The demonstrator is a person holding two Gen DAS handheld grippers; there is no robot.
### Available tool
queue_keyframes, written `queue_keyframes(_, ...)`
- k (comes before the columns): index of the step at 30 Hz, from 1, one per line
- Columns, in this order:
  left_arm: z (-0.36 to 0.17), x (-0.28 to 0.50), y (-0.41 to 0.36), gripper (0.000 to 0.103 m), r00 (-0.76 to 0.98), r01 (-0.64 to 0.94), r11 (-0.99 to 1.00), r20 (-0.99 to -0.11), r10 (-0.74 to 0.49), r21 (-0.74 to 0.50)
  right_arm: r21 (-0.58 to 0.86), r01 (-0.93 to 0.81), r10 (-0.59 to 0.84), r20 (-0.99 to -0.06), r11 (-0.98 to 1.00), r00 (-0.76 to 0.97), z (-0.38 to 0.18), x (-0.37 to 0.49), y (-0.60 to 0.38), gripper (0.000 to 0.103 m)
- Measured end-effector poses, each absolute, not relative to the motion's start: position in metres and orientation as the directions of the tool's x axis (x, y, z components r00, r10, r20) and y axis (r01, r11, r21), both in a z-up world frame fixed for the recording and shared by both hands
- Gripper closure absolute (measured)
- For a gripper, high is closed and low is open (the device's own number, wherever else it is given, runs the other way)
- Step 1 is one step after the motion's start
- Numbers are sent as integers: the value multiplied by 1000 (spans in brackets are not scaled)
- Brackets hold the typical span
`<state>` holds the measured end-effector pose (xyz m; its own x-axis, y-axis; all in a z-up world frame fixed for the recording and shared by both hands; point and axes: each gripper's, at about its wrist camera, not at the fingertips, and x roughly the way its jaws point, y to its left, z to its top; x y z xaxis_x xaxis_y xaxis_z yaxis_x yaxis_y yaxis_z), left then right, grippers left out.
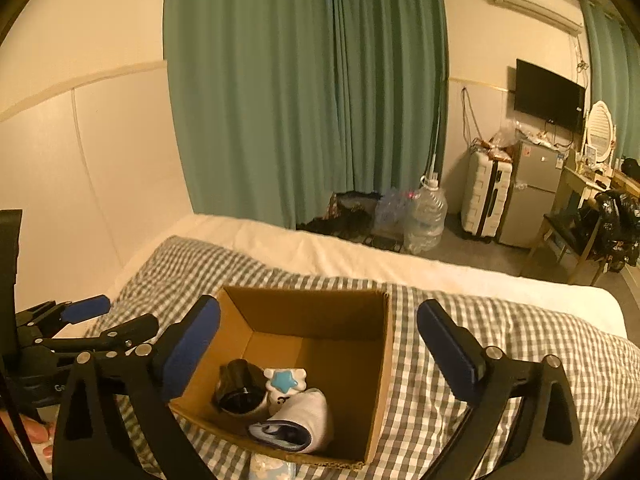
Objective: Organize objects
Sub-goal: 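Raise both tools out of the box toward the remaining items on the bed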
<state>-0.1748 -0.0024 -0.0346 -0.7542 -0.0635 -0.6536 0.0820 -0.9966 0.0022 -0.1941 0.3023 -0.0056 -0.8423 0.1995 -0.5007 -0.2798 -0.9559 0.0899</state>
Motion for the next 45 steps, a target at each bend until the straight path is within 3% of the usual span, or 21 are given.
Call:
queue_keyframes(18, 26, -88, 8, 13, -850, 89, -993, -515, -114, 73, 105, -291, 225, -414, -951, -882, 49, -123, 281, 2)
queue_keyframes(30, 30, -49, 12, 12, -875, 79, -991, -468, -122, 111, 77, -288, 237, -390, -955, -890, 59, -84, 256, 2)
queue_keyframes(45, -35, -48, 10, 12, -807, 41, -985, -576, -131, 167, 54, -272, 221, -443, -961, -869, 13, -77, 231, 2)
